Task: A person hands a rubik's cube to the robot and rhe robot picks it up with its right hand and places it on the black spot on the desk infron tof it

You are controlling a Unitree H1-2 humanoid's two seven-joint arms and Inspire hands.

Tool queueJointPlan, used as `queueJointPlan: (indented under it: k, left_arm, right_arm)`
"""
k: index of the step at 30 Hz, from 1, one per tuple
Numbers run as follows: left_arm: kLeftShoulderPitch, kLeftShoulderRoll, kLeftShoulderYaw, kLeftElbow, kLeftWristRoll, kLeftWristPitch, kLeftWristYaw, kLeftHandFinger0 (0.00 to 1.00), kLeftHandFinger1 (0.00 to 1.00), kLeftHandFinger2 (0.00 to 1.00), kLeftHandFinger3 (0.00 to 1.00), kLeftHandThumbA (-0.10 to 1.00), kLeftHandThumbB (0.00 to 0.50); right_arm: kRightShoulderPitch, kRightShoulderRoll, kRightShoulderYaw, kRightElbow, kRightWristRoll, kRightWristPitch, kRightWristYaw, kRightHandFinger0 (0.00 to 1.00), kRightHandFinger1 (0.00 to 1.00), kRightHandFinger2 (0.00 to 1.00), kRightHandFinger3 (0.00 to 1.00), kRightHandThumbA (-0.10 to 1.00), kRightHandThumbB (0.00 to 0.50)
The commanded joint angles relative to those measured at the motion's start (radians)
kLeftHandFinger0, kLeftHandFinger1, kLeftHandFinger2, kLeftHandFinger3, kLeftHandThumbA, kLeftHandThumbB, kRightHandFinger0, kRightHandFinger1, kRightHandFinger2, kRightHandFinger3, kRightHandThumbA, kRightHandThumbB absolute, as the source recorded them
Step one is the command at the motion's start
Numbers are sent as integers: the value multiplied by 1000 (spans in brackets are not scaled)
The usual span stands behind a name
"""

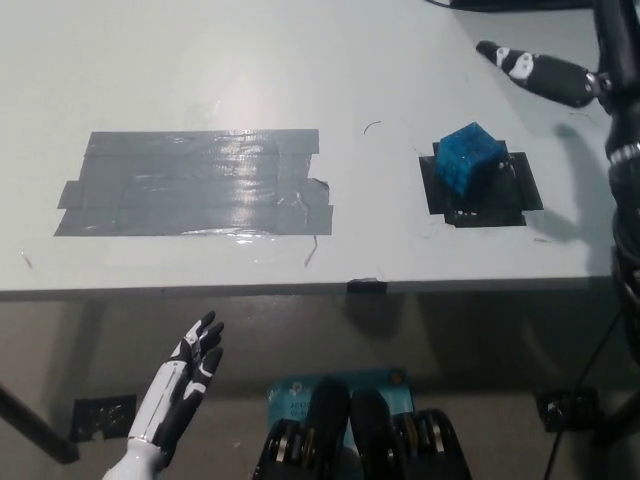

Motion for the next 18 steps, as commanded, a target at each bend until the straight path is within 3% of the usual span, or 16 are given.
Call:
queueJointPlan:
  k: [1, 4, 6, 10, 18]
  left_arm:
    - [-41, 17, -2, -16, -6, -15, -23, 1000, 1000, 1000, 1000, 878, 99]
    - [-27, 12, -7, -16, -1, -19, -21, 1000, 1000, 1000, 1000, 886, 100]
    - [-11, 7, -12, -20, 3, -17, -19, 1000, 1000, 1000, 1000, 894, 102]
    - [23, 4, -20, -21, 7, -25, -18, 1000, 1000, 1000, 1000, 896, 102]
    - [52, -4, -23, -12, -4, -45, -4, 1000, 1000, 1000, 1000, 883, 110]
  right_arm:
    - [224, 2, 12, -580, -18, 52, 73, 1000, 1000, 1000, 1000, 1000, 397]
    - [404, 35, 46, -616, 12, -3, 59, 1000, 1000, 1000, 1000, 1000, 350]
    - [496, 53, 59, -606, 13, -30, 45, 1000, 1000, 1000, 1000, 1000, 350]
    - [683, 89, 90, -485, 23, -136, 9, 1000, 1000, 1000, 1000, 965, 300]
    - [758, 107, 119, -114, -9, -274, -13, 1000, 1000, 1000, 1000, 914, 253]
